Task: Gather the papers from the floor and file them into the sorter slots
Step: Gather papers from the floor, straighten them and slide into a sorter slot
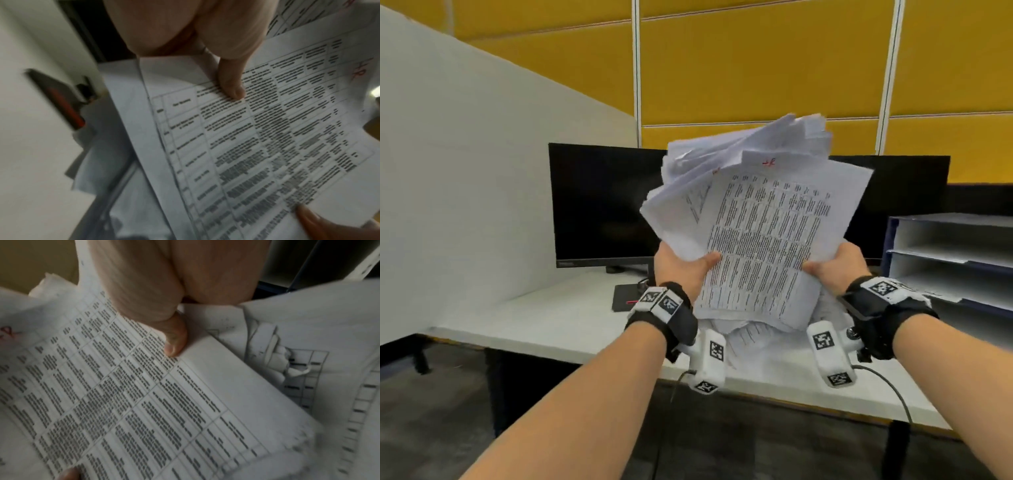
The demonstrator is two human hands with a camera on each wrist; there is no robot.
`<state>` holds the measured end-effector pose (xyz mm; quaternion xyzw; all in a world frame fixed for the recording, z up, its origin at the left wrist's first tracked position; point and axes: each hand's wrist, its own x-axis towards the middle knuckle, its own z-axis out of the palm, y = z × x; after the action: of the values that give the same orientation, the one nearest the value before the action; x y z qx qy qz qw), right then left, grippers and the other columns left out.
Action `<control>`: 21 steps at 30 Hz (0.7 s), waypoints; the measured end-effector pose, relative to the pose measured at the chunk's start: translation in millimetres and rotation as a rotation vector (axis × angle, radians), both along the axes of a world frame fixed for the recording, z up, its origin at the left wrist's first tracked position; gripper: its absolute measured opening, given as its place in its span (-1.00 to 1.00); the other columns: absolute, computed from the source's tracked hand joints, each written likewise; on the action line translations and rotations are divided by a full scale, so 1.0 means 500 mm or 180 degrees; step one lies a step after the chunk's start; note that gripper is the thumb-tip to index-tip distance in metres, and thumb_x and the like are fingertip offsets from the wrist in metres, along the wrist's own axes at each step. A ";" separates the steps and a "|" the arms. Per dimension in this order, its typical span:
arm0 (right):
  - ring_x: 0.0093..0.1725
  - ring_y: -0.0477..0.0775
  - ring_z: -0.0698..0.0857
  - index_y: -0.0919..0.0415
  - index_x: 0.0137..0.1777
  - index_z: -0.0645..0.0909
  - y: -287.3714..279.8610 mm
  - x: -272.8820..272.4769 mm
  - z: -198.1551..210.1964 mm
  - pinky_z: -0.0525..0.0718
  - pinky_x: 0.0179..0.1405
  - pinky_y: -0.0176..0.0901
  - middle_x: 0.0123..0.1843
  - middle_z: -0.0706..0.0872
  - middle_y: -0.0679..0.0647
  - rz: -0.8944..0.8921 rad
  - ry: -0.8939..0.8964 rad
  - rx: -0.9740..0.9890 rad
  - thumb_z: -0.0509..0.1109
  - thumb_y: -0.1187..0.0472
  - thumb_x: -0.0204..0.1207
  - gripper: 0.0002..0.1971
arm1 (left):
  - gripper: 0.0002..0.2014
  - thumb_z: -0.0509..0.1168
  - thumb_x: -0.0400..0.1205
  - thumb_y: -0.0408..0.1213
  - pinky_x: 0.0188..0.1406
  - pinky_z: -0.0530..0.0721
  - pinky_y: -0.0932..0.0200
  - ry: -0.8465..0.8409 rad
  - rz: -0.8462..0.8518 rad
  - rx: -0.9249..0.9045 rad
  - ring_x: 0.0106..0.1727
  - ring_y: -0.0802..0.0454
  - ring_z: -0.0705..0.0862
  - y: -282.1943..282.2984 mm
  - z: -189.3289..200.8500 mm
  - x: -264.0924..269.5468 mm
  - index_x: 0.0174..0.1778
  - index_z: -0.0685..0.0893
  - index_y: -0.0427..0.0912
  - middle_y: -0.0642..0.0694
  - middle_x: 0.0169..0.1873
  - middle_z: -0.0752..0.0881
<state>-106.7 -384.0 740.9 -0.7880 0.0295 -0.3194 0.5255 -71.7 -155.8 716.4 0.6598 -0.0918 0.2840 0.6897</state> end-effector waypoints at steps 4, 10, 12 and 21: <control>0.22 0.22 0.67 0.39 0.30 0.54 -0.022 0.031 -0.016 0.59 0.33 0.15 0.23 0.69 0.23 -0.0138 -0.0176 0.0417 0.52 0.46 0.39 -0.53 | -0.50 0.58 0.41 -0.38 0.05 0.56 0.22 -0.0166 -0.0050 0.0091 0.03 0.11 0.63 -0.040 0.039 0.022 0.15 0.50 -0.04 0.17 -0.09 0.63; 0.22 0.19 0.66 0.33 0.31 0.55 -0.041 0.040 -0.075 0.61 0.26 0.05 0.22 0.69 0.20 0.0051 -0.0021 0.0337 0.48 0.52 0.39 -0.53 | -0.30 0.50 0.46 -0.37 0.07 0.57 0.27 -0.0198 -0.0027 0.0547 0.09 0.16 0.63 -0.071 0.006 0.037 0.46 0.35 0.08 0.21 0.00 0.59; 0.23 0.17 0.65 0.33 0.34 0.54 -0.042 0.044 -0.077 0.57 0.21 -0.08 0.24 0.68 0.18 -0.0092 -0.0145 0.0247 0.46 0.52 0.40 -0.52 | -0.28 0.49 0.46 -0.28 0.12 0.59 0.16 -0.0143 0.0031 0.0774 0.09 0.04 0.63 -0.084 0.017 0.036 0.47 0.30 0.12 0.16 -0.01 0.58; 0.15 0.01 0.69 0.17 0.36 0.48 -0.059 0.052 -0.068 0.65 0.18 -0.07 0.18 0.70 0.03 0.0188 -0.0082 0.0038 0.50 0.44 0.36 -0.43 | -0.19 0.47 0.48 -0.32 -0.05 0.63 0.19 -0.0067 -0.0235 0.0835 -0.06 0.14 0.64 -0.135 0.027 0.061 0.50 0.13 0.18 0.13 -0.01 0.59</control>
<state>-80.8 -413.6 707.1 -0.7813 0.0014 -0.3137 0.5396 -41.2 -223.4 729.8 0.7375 -0.1596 0.2508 0.6064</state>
